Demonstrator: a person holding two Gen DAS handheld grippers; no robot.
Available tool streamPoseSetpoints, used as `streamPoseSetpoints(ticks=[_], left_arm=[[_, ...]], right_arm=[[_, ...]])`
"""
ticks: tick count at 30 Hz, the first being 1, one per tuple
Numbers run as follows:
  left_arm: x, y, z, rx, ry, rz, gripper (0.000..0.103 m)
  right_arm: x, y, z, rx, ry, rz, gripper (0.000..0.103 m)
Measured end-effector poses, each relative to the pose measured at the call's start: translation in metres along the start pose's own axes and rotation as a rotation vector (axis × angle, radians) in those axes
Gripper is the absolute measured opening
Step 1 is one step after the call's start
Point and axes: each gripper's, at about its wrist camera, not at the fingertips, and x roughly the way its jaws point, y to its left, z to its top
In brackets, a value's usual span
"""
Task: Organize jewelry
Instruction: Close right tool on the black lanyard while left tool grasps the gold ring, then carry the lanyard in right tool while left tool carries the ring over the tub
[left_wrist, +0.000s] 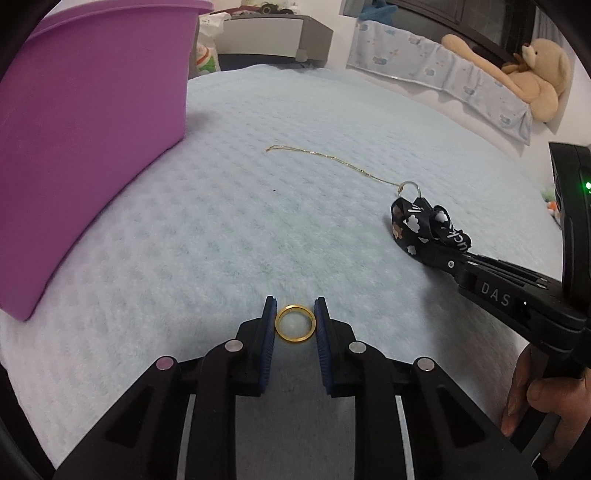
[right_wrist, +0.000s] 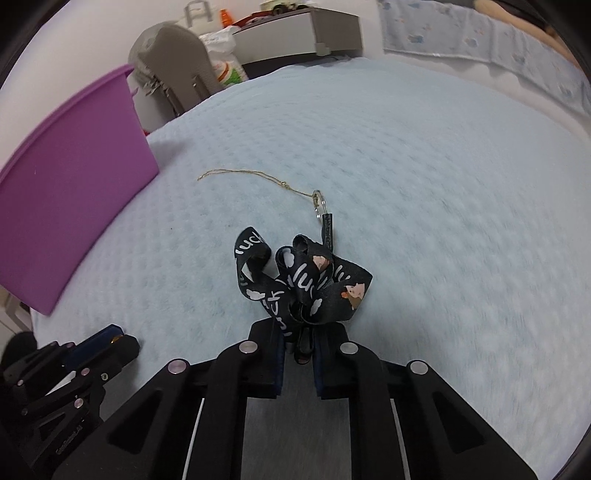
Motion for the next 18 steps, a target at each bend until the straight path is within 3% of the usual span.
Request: streamPoseSetpoints(ticks=[4, 12, 18], left_arm=[[-0.014, 0.001, -0.005, 0.043, 0.007, 0.017, 0.020], [-0.059, 0.002, -0.006, 0.093, -0.030, -0.048, 0.020], [-0.102, 0.000, 0.003, 0.134, -0.074, -0.097, 0.021]], right_arm=[[-0.022, -0.005, -0.018, 0.078, -0.014, 0.021, 0.012], [-0.076, -0.015, -0.052, 0.273, -0.053, 0.079, 0.012], [-0.122, -0.001, -0.057, 0.293, -0.111, 0.069, 0.012]])
